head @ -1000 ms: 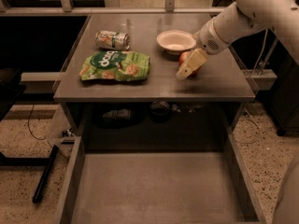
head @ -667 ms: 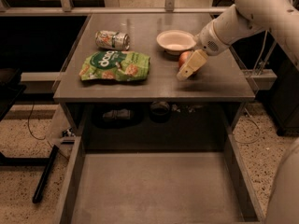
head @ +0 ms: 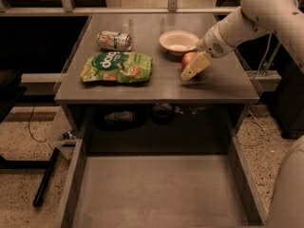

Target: Place apple into top drawer

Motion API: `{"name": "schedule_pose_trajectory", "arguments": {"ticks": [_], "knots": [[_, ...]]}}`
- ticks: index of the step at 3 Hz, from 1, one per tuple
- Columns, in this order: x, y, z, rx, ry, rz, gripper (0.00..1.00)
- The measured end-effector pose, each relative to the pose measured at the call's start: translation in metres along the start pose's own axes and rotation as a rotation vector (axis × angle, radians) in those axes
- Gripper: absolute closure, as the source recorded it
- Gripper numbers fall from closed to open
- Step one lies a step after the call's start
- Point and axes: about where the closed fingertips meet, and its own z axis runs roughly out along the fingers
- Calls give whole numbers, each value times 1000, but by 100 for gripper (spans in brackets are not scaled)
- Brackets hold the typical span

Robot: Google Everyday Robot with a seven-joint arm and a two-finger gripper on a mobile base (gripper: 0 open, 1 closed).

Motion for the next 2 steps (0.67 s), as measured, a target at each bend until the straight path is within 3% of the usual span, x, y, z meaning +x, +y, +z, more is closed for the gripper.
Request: {"name": "schedule_pose_trajectory", "arguments": {"ticks": [2], "knots": [[0,0,0,0,0,0,65]]}}
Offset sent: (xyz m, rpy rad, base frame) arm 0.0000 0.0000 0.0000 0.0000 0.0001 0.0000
